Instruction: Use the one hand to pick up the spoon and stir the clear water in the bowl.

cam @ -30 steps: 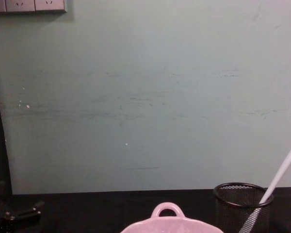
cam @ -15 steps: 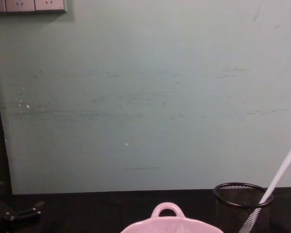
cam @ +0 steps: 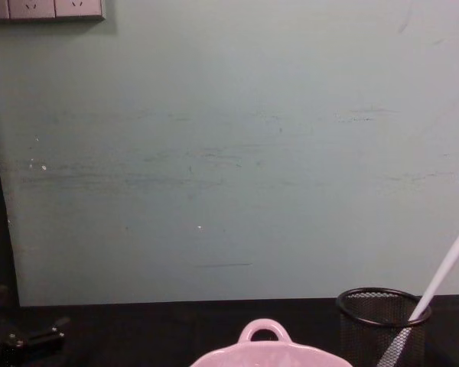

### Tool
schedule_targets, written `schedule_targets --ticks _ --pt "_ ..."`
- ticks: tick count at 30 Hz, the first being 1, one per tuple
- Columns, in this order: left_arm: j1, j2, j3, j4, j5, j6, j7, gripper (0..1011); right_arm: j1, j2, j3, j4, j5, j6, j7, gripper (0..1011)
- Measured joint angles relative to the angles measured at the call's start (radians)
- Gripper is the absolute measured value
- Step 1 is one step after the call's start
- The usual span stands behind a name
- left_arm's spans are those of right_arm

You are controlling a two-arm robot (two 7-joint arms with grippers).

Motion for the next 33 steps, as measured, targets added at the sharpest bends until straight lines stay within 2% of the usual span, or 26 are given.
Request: schedule_targets --ticks 33 --pt "0.000 0.000 0.000 0.000 0.000 0.000 0.000 1011 0.000 0.001 -0.001 -0.001 0.001 0.002 -0.002 1003"
